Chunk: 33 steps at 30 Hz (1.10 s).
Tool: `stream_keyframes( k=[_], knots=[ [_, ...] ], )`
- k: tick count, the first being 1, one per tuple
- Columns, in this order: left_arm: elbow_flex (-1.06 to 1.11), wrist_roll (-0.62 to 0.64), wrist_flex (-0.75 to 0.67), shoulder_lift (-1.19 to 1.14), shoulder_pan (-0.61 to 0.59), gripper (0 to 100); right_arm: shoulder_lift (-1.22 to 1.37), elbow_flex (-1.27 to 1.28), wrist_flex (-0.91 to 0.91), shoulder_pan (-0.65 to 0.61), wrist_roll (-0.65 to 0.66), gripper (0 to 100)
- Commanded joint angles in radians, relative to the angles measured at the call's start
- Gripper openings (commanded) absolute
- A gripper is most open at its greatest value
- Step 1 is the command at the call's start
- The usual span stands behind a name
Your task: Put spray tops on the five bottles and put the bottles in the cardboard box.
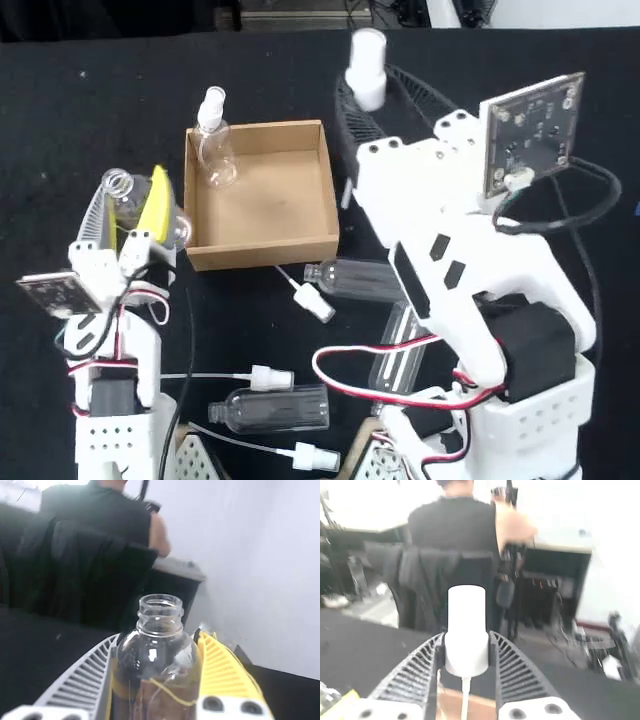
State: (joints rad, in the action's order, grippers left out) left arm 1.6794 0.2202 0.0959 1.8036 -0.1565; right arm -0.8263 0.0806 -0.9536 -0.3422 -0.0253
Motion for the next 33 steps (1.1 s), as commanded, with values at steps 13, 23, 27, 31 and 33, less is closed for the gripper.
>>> stream_keyframes(
  k=[13,23,27,31,33],
  knots=[
    [0.019,-0.509,-0.121,0.02,0.32,3,-0.022,-0.005,0.046,-0.055,-0.005,1.1],
    [0.019,-0.509,-0.121,0.02,0.545,3,-0.024,-0.005,0.043,-0.055,-0.005,1.1],
    [0.019,-0.509,-0.121,0.02,0.549,3,-0.073,0.001,0.041,-0.057,-0.006,1.1],
    [0.019,-0.509,-0.121,0.02,0.547,3,-0.171,0.033,0.048,-0.138,-0.008,1.1],
    [0.019,-0.509,-0.121,0.02,0.547,3,-0.202,0.082,0.089,-0.206,-0.006,1.1]
  ],
)
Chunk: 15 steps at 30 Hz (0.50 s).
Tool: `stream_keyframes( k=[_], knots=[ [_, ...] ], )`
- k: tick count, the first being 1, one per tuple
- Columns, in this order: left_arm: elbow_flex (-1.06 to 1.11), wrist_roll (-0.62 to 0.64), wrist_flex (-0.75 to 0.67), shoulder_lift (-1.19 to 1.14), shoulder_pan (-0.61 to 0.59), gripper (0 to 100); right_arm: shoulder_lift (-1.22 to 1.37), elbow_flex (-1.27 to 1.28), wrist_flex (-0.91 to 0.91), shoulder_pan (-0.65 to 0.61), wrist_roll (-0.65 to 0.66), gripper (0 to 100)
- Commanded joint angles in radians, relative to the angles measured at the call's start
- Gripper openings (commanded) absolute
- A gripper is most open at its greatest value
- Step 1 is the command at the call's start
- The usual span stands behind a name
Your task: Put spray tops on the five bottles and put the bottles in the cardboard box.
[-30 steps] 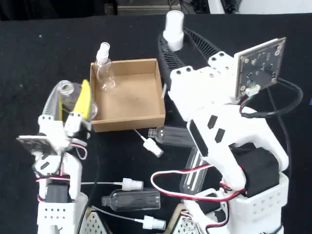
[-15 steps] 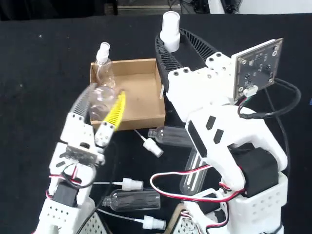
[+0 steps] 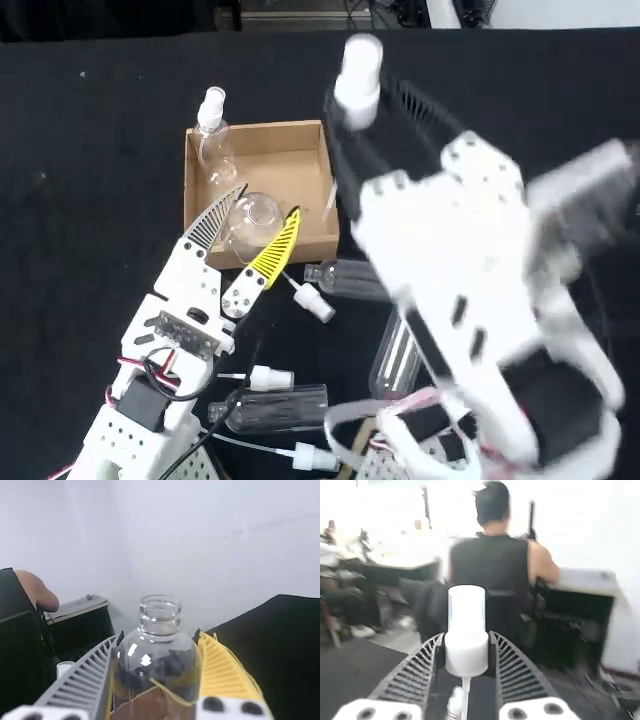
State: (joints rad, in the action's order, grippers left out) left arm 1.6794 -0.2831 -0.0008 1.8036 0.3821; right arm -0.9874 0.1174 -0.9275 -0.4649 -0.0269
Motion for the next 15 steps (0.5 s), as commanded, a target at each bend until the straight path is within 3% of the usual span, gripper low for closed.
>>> stream_keyframes(
  k=[1,8,15],
  knots=[
    [0.019,-0.006,-0.025,0.02,0.008,3,-0.053,0.079,0.094,-0.118,-0.005,1.1],
    [0.019,-0.006,-0.025,0.02,0.008,3,-0.087,0.312,0.376,-0.181,0.002,1.1],
    [0.019,-0.006,-0.025,0.02,0.008,3,-0.133,0.338,0.402,-0.183,0.002,1.1]
  ],
)
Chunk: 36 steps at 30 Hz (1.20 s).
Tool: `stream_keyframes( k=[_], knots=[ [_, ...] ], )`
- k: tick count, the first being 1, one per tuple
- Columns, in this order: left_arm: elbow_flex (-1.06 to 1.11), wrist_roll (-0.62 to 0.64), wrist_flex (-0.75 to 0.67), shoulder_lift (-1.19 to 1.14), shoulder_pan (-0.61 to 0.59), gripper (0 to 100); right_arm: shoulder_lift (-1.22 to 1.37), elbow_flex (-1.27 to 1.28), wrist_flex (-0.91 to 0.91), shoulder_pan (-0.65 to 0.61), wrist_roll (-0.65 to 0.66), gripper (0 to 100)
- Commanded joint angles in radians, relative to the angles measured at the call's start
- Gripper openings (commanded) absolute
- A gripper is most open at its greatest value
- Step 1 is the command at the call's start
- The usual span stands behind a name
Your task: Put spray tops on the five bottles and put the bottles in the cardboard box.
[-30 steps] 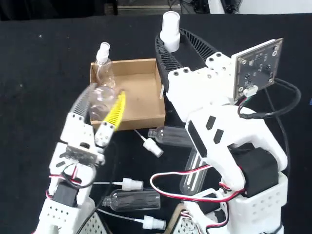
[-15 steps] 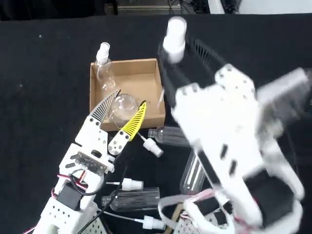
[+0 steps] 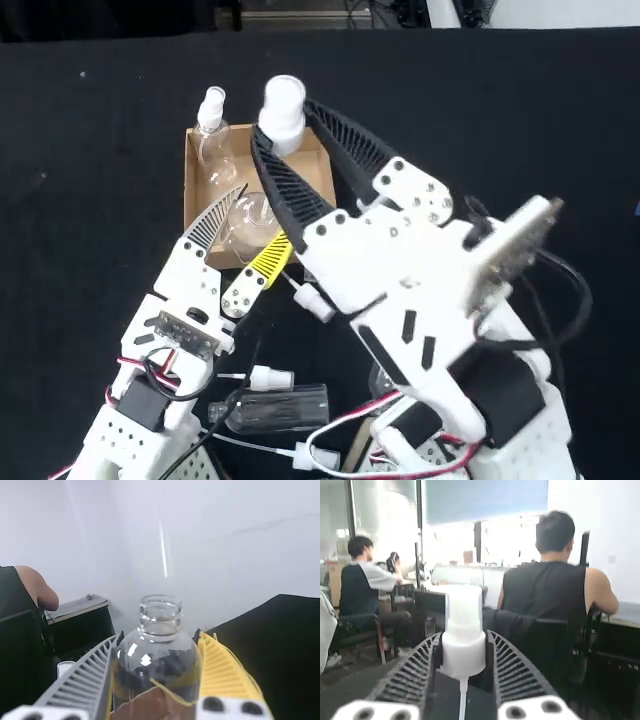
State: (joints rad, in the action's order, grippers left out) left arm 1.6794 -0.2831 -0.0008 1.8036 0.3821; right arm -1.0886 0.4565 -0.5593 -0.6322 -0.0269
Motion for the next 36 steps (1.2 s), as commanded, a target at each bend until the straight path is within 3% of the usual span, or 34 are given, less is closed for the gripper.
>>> stream_keyframes(
  k=[1,22,36],
  knots=[
    [0.019,-0.006,-0.025,0.02,0.008,3,-0.031,0.001,0.034,-0.011,0.002,1.1],
    [0.019,-0.006,-0.025,0.02,0.008,3,-0.031,0.17,0.229,-0.009,0.081,1.1],
    [0.019,-0.006,-0.025,0.02,0.008,3,-0.038,0.17,-0.035,-0.015,0.078,1.6]
  ],
)
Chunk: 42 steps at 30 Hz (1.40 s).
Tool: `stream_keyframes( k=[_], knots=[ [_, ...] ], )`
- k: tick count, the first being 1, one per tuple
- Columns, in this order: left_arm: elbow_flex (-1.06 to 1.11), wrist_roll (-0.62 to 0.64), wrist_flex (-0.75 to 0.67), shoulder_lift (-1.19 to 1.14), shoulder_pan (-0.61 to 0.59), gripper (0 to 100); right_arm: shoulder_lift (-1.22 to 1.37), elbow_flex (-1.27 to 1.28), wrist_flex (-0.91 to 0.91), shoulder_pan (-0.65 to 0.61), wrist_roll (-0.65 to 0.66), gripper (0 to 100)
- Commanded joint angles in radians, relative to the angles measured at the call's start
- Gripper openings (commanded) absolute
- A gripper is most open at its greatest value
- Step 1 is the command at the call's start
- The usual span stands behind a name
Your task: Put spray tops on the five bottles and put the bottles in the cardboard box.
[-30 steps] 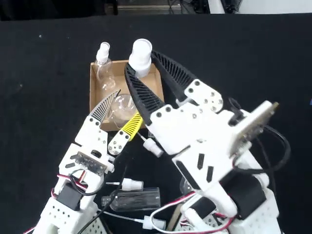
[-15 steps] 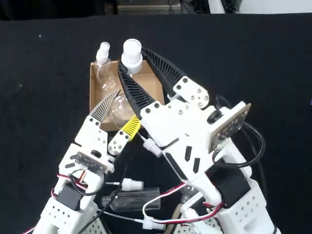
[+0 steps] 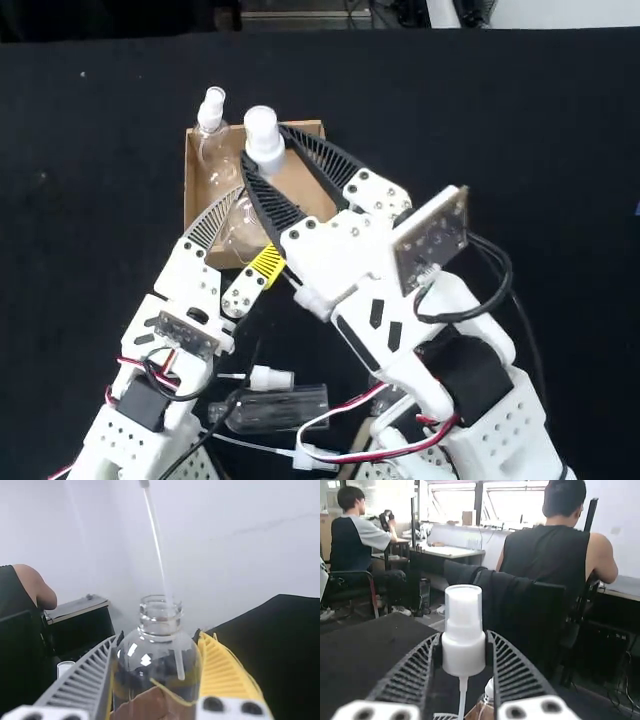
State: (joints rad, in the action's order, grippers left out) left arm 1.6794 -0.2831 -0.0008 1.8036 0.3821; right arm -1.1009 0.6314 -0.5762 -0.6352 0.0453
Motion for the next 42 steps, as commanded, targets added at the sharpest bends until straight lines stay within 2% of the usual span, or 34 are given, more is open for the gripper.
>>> stream_keyframes(
  k=[1,6,12,21,24,27,30,33,36,42],
  knots=[
    [0.019,-0.006,-0.025,0.02,0.008,3,-0.025,-0.005,-0.031,-0.012,0.006,1.6],
    [0.019,-0.006,-0.025,0.02,0.008,3,-0.025,-0.007,-0.054,-0.072,0.011,2.5],
    [0.019,-0.006,-0.025,0.02,0.008,3,-0.025,-0.041,-0.152,-0.13,0.008,20.2],
    [0.019,-0.006,-0.025,0.02,0.008,3,-0.027,-0.216,-0.316,-0.109,0.017,16.1],
    [0.019,-0.006,-0.025,0.02,0.008,3,-0.027,-0.297,-0.4,0.023,0.017,13.5],
    [0.019,-0.006,-0.025,0.02,0.008,3,-0.019,-0.317,-0.446,0.235,0.017,10.6],
    [0.019,-0.006,-0.025,0.02,0.008,3,-0.005,-0.246,-0.445,0.42,0.017,10.3],
    [0.019,-0.006,-0.025,0.02,0.008,3,0.035,-0.127,-0.413,0.554,0.009,10.3],
    [0.019,-0.006,-0.025,0.02,0.008,3,0.107,0.028,-0.311,0.624,0.008,10.3],
    [0.019,-0.006,-0.025,0.02,0.008,3,0.232,0.352,-0.006,0.672,0.006,10.1]
  ],
)
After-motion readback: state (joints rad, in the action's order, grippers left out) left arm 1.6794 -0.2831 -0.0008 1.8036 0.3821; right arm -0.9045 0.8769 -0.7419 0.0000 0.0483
